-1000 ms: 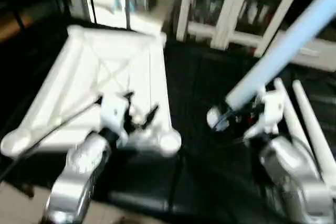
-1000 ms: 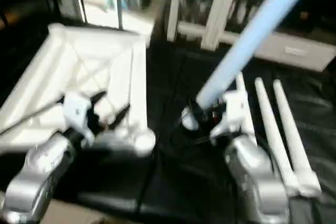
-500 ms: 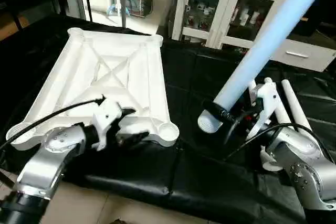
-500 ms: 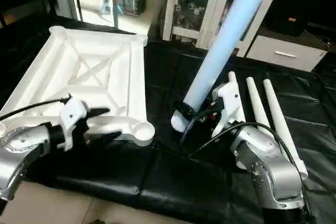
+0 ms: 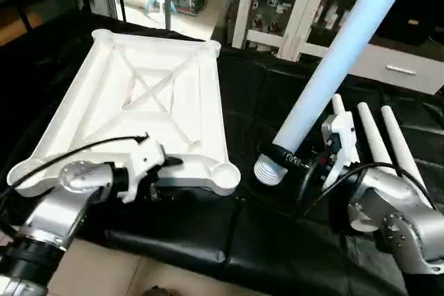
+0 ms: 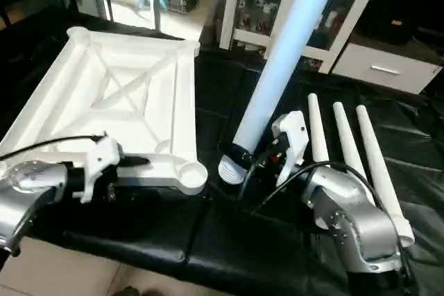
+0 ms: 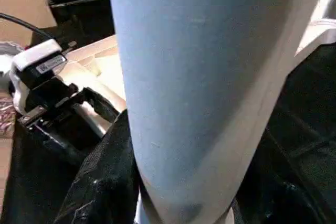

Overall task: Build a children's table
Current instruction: Pick table leg

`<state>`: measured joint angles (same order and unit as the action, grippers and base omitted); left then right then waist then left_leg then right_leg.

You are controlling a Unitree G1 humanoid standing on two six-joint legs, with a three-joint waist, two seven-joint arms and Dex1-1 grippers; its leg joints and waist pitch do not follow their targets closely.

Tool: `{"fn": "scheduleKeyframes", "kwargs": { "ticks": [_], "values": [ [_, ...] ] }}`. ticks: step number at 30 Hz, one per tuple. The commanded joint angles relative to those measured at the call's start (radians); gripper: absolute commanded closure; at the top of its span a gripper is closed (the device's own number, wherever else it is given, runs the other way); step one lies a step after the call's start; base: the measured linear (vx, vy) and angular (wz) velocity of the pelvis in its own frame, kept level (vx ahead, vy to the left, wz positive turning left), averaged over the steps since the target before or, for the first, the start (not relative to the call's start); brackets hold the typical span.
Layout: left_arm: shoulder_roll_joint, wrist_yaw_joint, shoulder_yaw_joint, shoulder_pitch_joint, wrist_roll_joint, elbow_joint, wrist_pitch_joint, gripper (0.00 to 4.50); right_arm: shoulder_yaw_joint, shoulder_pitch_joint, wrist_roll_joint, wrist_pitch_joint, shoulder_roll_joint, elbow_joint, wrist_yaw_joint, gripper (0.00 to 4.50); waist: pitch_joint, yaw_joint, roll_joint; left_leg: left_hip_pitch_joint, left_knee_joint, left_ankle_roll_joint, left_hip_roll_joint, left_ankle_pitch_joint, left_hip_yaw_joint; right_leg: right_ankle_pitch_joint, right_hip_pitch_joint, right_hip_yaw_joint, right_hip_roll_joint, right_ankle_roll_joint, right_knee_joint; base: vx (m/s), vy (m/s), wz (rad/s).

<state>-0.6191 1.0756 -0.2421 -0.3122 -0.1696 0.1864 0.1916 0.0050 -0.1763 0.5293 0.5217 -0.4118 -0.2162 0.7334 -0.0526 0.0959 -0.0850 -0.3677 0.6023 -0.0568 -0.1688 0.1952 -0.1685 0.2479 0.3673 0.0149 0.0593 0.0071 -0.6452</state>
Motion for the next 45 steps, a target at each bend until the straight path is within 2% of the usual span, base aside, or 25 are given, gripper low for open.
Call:
{"fn": "scheduleKeyframes", "kwargs": {
  "ticks": [1, 2, 3, 5, 8, 9, 11, 13, 14, 16, 19, 22, 25, 26, 31, 34, 41, 45],
  "values": [
    [0.013, 0.009, -0.044, -0.043, 0.057, -0.001, -0.043, 0.88, -0.03, -0.014, 0.001, -0.007, -0.021, -0.008, 0.016, 2.62, 0.051, 0.006, 0.037, 0.03, -0.088, -0.038, -0.061, 0.221, 0.018, 0.037, -0.018, -0.034, 0.079, -0.197, 0.075, 0.0, 0.0, 0.0],
    [0.012, 0.006, -0.052, -0.051, 0.078, 0.018, -0.067, 0.98, -0.027, -0.014, -0.001, -0.008, -0.018, -0.008, 0.012, 2.62, 0.05, 0.005, 0.032, 0.03, -0.088, -0.039, -0.062, 0.227, 0.015, 0.044, -0.017, -0.035, 0.079, -0.194, 0.079, 0.0, 0.0, 0.0],
    [0.011, 0.008, -0.057, -0.062, 0.087, 0.033, -0.071, 1.03, -0.023, -0.016, -0.004, -0.009, -0.015, -0.01, 0.009, 2.62, 0.053, 0.006, 0.05, 0.03, -0.087, -0.05, -0.061, 0.227, 0.017, 0.038, -0.019, -0.036, 0.079, -0.189, 0.076, 0.0, 0.0, 0.0],
    [0.014, 0.007, -0.061, -0.08, 0.097, 0.056, -0.08, 1.14, -0.022, -0.013, 0.001, -0.006, -0.011, -0.019, 0.005, 2.62, 0.055, 0.005, 0.03, 0.024, -0.085, -0.047, -0.061, 0.193, 0.016, -0.004, -0.025, -0.035, 0.078, -0.191, 0.073, 0.0, 0.0, 0.0],
    [0.017, 0.019, -0.057, -0.111, 0.092, 0.088, -0.078, 1.48, -0.022, 0.0, 0.016, 0.003, -0.009, -0.034, 0.008, 2.62, 0.059, 0.009, 0.047, 0.023, -0.079, -0.036, -0.058, 0.142, 0.016, -0.068, -0.025, -0.034, 0.078, -0.203, 0.064, 0.0, 0.0, 0.0],
    [0.015, 0.039, -0.06, -0.126, 0.086, 0.105, -0.07, 1.48, -0.01, 0.013, 0.011, 0.001, -0.018, -0.036, 0.018, 2.62, 0.059, 0.01, 0.048, 0.021, -0.078, -0.029, -0.057, 0.122, 0.016, -0.109, -0.027, -0.033, 0.075, -0.212, 0.062, 0.0, 0.0, 0.0],
    [0.014, 0.059, -0.065, -0.136, 0.088, 0.119, -0.073, 1.81, -0.004, 0.02, 0.01, 0.002, -0.026, -0.037, 0.027, 2.62, 0.061, 0.01, 0.048, 0.022, -0.076, -0.022, -0.057, 0.113, 0.014, -0.133, -0.028, -0.032, 0.074, -0.219, 0.061, 0.0, 0.0, 0.0],
    [0.013, 0.076, -0.071, -0.141, 0.089, 0.129, -0.075, 1.85, -0.004, 0.022, 0.01, 0.002, -0.03, -0.038, 0.032, 2.62, 0.059, 0.009, 0.048, 0.022, -0.077, -0.019, -0.058, 0.12, 0.014, -0.125, -0.028, -0.032, 0.075, -0.225, 0.061, 0.0, 0.0, 0.0],
    [0.014, 0.087, -0.074, -0.146, 0.091, 0.137, -0.077, 2.02, -0.004, 0.022, 0.01, 0.002, -0.031, -0.038, 0.035, 2.62, 0.058, 0.009, 0.047, 0.022, -0.077, -0.018, -0.057, 0.125, 0.013, -0.114, -0.029, -0.033, 0.076, -0.225, 0.063, 0.0, 0.0, 0.0],
    [0.01, 0.103, -0.079, -0.159, 0.099, 0.159, -0.083, 2.27, -0.01, 0.021, 0.015, 0.004, -0.035, -0.038, 0.038, 2.62, 0.056, 0.009, 0.054, 0.024, -0.079, -0.023, -0.059, 0.156, 0.013, -0.061, -0.026, -0.034, 0.078, -0.223, 0.068, 0.0, 0.0, 0.0],
    [0.004, 0.127, -0.084, -0.169, 0.097, 0.168, -0.076, 2.31, -0.015, 0.018, 0.022, 0.008, -0.041, -0.038, 0.043, 2.62, 0.056, 0.01, 0.054, 0.025, -0.081, -0.031, -0.061, 0.172, 0.014, -0.038, -0.025, -0.034, 0.079, -0.226, 0.069, 0.0, 0.0, 0.0],
    [0.002, 0.145, -0.088, -0.17, 0.102, 0.171, -0.074, 2.69, -0.014, 0.018, 0.023, 0.007, -0.048, -0.037, 0.052, 2.62, 0.057, 0.009, 0.056, 0.025, -0.08, -0.031, -0.061, 0.163, 0.014, -0.058, -0.026, -0.034, 0.078, -0.229, 0.067, 0.0, 0.0, 0.0],
    [0.018, 0.121, -0.086, -0.179, 0.124, 0.212, -0.114, 2.75, -0.014, 0.007, 0.024, 0.008, -0.051, -0.033, 0.055, 2.62, 0.059, 0.009, 0.055, 0.022, -0.077, -0.019, -0.06, 0.144, 0.014, -0.087, -0.029, -0.034, 0.079, -0.231, 0.066, 0.0, 0.0, 0.0],
    [0.02, 0.12, -0.086, -0.183, 0.126, 0.222, -0.122, 2.89, -0.014, 0.006, 0.025, 0.009, -0.051, -0.034, 0.055, 2.62, 0.06, 0.01, 0.056, 0.023, -0.078, -0.019, -0.061, 0.142, 0.014, -0.09, -0.029, -0.034, 0.079, -0.232, 0.065, 0.0, 0.0, 0.0],
    [0.013, 0.124, -0.093, -0.194, 0.147, 0.254, -0.152, 3.41, -0.011, 0.004, 0.028, 0.009, -0.062, -0.034, 0.068, 2.62, 0.058, 0.01, 0.054, 0.024, -0.079, -0.017, -0.062, 0.157, 0.014, -0.061, -0.027, -0.034, 0.08, -0.231, 0.067, 0.0, 0.0, 0.0],
    [0.017, 0.123, -0.094, -0.199, 0.157, 0.266, -0.167, 3.61, -0.011, -0.003, 0.029, 0.01, -0.063, -0.031, 0.07, 2.62, 0.058, 0.011, 0.052, 0.023, -0.079, -0.017, -0.062, 0.152, 0.013, -0.059, -0.028, -0.035, 0.082, -0.231, 0.067, 0.0, 0.0, 0.0],
    [0.009, 0.139, -0.124, -0.197, 0.197, 0.275, -0.209, 4.39, -0.001, -0.033, 0.025, 0.011, -0.056, -0.011, 0.068, 2.62, 0.058, 0.01, 0.05, 0.023, -0.078, -0.011, -0.063, 0.138, 0.013, -0.062, -0.026, -0.034, 0.082, -0.231, 0.065, 0.0, 0.0, 0.0],
    [0.003, 0.156, -0.144, -0.176, 0.212, 0.246, -0.221, 4.47, 0.002, -0.071, 0.014, 0.026, -0.037, 0.023, 0.031, 2.62, 0.06, 0.006, 0.049, 0.022, -0.077, -0.01, -0.061, 0.117, 0.013, -0.092, -0.027, -0.033, 0.08, -0.239, 0.061, 0.0, 0.0, 0.0]
  ]
}}
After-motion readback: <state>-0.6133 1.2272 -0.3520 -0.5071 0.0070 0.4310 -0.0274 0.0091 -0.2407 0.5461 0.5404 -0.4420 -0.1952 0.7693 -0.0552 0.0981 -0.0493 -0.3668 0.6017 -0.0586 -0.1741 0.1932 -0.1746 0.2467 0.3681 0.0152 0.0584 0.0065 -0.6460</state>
